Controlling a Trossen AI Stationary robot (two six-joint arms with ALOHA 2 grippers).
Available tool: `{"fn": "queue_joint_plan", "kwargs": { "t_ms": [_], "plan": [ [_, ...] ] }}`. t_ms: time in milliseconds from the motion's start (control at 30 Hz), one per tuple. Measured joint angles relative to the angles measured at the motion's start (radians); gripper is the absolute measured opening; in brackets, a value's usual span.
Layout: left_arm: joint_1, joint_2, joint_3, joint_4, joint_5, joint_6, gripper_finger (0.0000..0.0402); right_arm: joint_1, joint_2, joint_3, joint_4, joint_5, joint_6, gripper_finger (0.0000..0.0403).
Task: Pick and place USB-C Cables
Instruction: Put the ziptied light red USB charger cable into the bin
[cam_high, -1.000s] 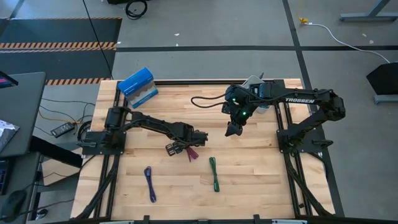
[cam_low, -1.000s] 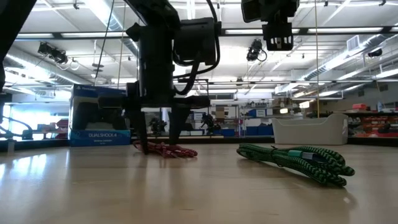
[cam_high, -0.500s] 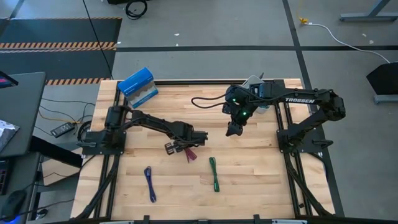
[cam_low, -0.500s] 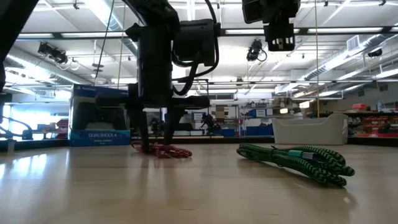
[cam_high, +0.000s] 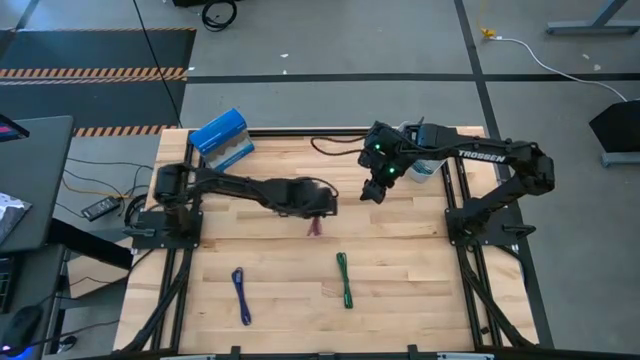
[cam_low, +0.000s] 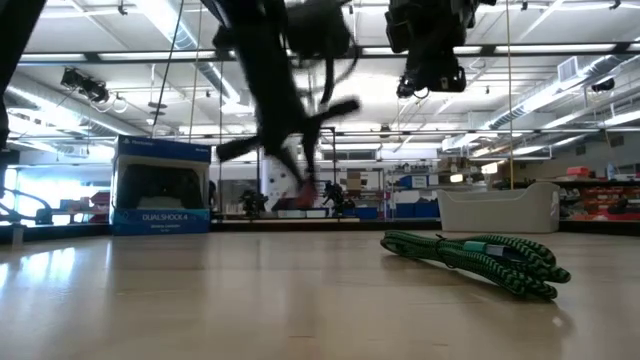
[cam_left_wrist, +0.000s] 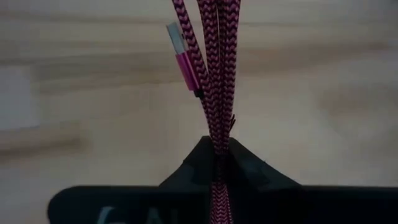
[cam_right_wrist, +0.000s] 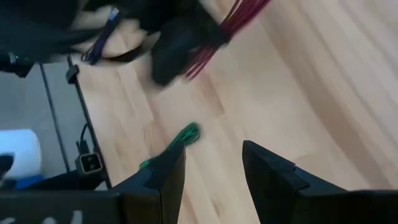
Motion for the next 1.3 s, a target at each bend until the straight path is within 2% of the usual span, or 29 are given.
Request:
{"fn": "queue_joint_plan", "kwargs": {
  "t_ms": [100,233,400,533,667,833,1100,1200,1300],
  "plan": [
    [-0.006,-0.075,0.000,0.121,0.005,0.140,0.0024,-0.038,-0.013,-0.001,0.046,-0.013,0.000,0.0166],
    [-0.004,-0.174,0.002,0.234,-0.004,0.299,0.0026,-0.091,-0.066,-0.001,0.198,-0.011,0.073,0.0166],
    [0.025,-0.238,0.002,0.329,0.012,0.408,0.0026,-0.117,-0.097,0.000,0.333,-0.019,0.137,0.0166],
    [0.047,-0.243,0.003,0.434,0.027,0.420,0.0027,-0.093,-0.097,0.000,0.355,-0.037,0.162,0.0166],
    [0.059,-0.241,0.002,0.500,0.060,0.417,0.0029,-0.056,-0.098,0.000,0.388,-0.002,0.162,0.0166],
    [0.060,-0.241,0.001,0.503,0.075,0.414,0.0027,-0.034,-0.072,0.000,0.408,0.059,0.172,0.0165],
    [0.049,-0.240,0.000,0.487,0.094,0.402,0.0027,-0.017,-0.002,0.000,0.463,0.015,0.191,0.0150],
    [0.041,-0.240,0.000,0.497,0.098,0.402,0.0030,-0.017,-0.002,0.000,0.464,0.039,0.196,0.0129],
    [0.039,-0.241,0.001,0.501,0.097,0.402,0.0032,-0.017,-0.002,0.000,0.466,0.061,0.197,0.0072]
  ]
}}
